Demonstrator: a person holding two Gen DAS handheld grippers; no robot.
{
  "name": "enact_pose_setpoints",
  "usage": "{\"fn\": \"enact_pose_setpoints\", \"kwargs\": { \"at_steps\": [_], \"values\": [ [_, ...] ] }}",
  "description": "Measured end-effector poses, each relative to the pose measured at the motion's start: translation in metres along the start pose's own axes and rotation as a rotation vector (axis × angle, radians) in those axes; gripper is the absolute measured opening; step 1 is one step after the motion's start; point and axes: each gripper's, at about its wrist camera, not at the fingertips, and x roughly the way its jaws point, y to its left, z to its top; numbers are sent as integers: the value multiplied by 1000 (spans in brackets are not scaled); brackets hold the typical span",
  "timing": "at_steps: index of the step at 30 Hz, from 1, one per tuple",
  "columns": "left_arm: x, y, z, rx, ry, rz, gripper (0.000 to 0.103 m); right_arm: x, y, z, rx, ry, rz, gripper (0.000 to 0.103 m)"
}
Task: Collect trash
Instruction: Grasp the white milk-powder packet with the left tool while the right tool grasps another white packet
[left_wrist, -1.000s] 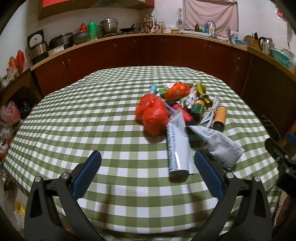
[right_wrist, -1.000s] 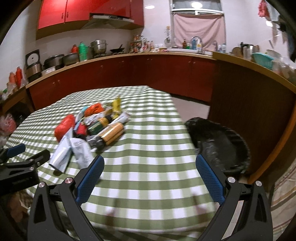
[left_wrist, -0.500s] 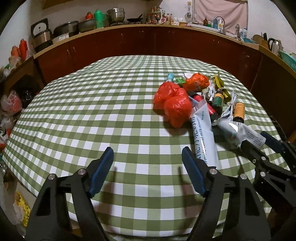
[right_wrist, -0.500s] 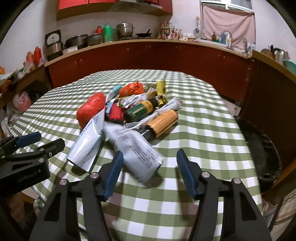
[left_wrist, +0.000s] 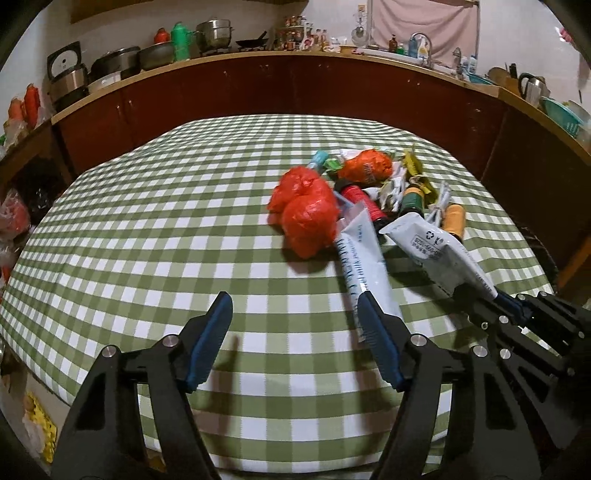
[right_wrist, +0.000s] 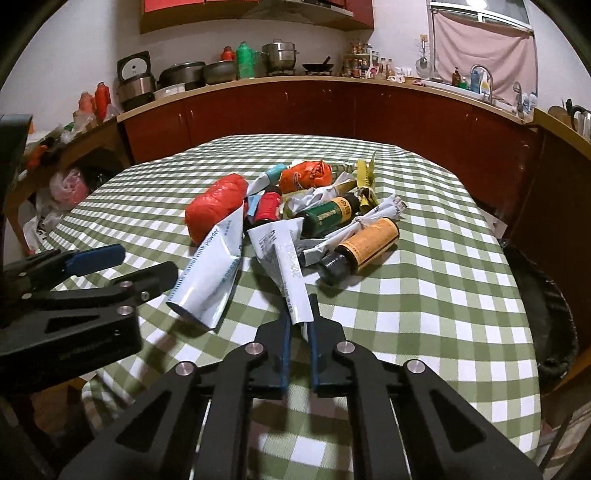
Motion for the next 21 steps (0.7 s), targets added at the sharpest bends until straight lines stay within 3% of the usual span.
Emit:
{"fn": "enact_pose_setpoints", "kwargs": {
  "at_steps": [10, 16, 18, 21],
  "values": [
    [5, -29, 6, 33, 2, -21, 67, -26, -23, -1, 26, -68, -43, 6],
    [23, -43, 0, 65, 48, -40, 35, -32, -40, -4, 47, -77, -74, 6],
    [22, -45, -2, 74, 43, -65, 19, -34, -43, -4, 52, -79, -81, 6],
    [17, -45, -1, 84, 17, -69, 10, -34, -44, -4, 63, -78, -82, 6]
  ]
}}
